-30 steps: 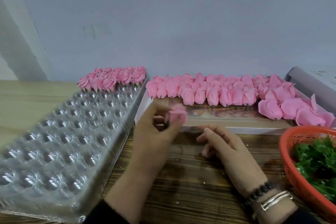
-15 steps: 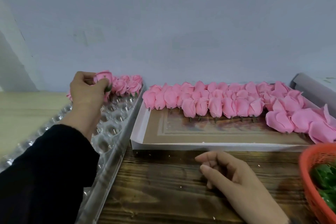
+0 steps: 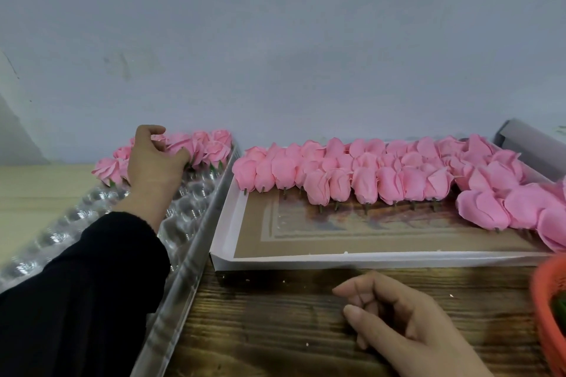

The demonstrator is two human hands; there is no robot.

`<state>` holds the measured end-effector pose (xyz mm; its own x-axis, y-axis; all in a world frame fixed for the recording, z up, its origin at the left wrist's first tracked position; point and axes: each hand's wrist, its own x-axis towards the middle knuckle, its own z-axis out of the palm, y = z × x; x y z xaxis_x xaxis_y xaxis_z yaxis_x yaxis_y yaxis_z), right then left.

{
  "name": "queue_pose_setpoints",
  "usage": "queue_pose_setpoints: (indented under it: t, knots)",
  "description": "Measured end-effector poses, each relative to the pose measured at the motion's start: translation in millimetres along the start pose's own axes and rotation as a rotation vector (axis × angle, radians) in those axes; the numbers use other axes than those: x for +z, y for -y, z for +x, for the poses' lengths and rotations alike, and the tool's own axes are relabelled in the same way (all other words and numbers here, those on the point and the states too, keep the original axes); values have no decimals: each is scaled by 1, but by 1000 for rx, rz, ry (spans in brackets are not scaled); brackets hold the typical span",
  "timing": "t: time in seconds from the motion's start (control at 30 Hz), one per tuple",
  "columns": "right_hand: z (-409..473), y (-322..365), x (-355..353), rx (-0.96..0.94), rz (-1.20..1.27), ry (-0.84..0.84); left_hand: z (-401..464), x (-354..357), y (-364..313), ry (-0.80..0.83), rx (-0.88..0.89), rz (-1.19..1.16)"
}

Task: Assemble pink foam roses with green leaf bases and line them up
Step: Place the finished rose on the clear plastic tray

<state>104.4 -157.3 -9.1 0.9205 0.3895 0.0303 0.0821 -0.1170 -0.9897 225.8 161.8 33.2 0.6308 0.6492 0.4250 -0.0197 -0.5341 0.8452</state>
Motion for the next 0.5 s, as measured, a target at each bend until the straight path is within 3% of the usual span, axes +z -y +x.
queue_pose_setpoints:
  t: [0.5]
  knots:
    - [1,-2,-1,6,-84,-6,-3,12,17,130,59,455]
